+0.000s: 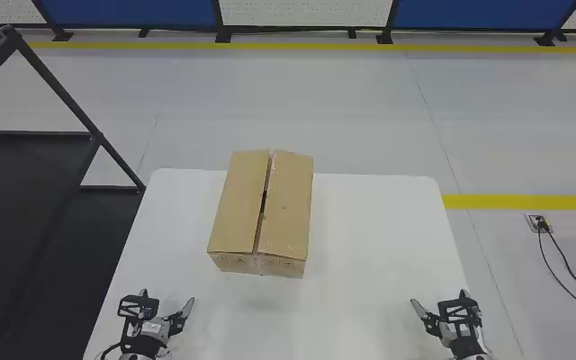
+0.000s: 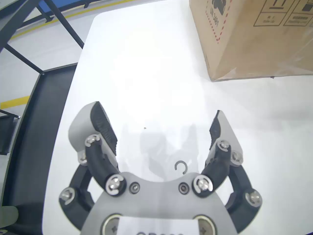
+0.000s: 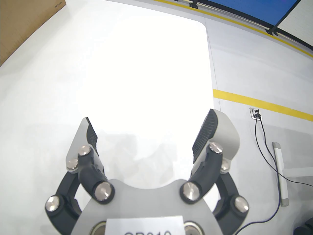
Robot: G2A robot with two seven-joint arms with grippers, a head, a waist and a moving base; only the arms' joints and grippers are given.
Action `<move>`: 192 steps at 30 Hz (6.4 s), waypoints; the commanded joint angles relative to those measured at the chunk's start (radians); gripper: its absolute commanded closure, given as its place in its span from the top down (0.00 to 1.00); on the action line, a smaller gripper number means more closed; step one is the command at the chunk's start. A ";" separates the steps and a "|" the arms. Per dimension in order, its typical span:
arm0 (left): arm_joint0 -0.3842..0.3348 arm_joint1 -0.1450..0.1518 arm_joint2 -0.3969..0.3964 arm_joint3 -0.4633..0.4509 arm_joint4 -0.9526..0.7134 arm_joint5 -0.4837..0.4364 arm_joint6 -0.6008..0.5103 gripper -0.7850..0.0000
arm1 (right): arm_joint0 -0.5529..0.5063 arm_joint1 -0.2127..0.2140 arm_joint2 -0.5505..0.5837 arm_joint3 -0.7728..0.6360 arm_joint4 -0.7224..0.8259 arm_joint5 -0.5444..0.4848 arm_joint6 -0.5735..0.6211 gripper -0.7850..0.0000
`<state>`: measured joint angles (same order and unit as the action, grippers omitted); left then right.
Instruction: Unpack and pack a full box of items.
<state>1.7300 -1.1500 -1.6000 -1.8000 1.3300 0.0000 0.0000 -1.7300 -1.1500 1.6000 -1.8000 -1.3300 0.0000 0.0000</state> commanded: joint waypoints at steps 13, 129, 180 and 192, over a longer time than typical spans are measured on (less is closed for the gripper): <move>-0.065 -0.003 -0.057 -0.011 -0.117 -0.048 0.035 1.00 | 0.068 -0.016 -0.070 -0.119 0.019 0.037 -0.009 1.00; -0.221 -0.043 -0.010 0.126 -0.123 -0.024 0.106 1.00 | 0.319 -0.106 -0.352 -0.078 0.848 -0.208 0.234 1.00; -0.225 -0.060 -0.063 0.162 -0.152 -0.008 0.119 1.00 | 0.595 -0.174 -0.510 0.148 1.016 -0.114 0.206 0.00; -0.248 -0.061 -0.061 0.167 -0.138 -0.026 0.097 1.00 | 0.545 -0.154 -0.415 0.117 1.075 -0.218 0.325 0.00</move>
<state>1.4838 -1.2106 -1.6621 -1.6331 1.1910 -0.0251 0.0989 -1.1806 -1.3054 1.1809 -1.6794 -0.2590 -0.2076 0.3193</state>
